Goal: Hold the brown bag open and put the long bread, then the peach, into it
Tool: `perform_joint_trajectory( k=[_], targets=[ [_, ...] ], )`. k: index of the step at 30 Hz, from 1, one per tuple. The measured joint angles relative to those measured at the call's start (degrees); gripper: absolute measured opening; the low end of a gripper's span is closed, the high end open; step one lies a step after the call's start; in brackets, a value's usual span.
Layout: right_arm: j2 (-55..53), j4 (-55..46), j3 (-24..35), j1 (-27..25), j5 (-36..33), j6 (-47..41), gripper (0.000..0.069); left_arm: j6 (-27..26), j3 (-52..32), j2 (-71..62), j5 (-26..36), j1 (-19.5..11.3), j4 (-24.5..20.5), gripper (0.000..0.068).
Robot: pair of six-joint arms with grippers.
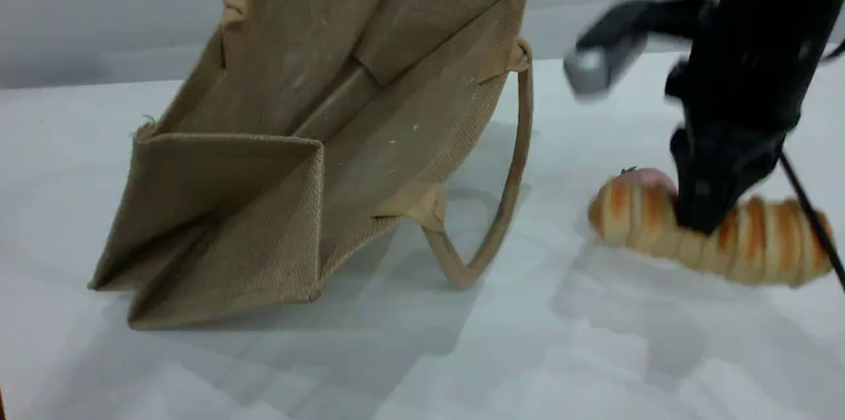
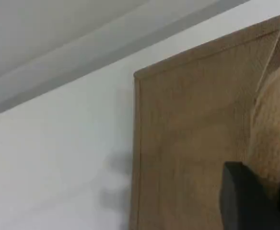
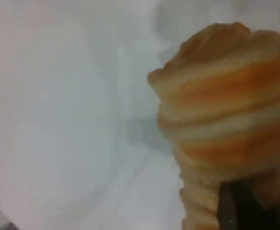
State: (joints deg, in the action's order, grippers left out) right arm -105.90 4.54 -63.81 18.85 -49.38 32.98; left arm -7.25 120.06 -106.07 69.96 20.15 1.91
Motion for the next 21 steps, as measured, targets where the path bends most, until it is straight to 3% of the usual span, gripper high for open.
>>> perform_joint_trajectory(
  k=[12, 21],
  targets=[
    [22.01, 18.11, 0.00, 0.00, -2.42, -12.31, 0.0057, 0.00, 0.00, 0.00, 0.00, 0.00, 0.11, 0.0092],
    [22.64, 37.25, -0.05, 0.00, 2.69, -13.42, 0.0057, -0.06, 0.00, 0.00, 0.00, 0.00, 1.52, 0.0092]
  ],
)
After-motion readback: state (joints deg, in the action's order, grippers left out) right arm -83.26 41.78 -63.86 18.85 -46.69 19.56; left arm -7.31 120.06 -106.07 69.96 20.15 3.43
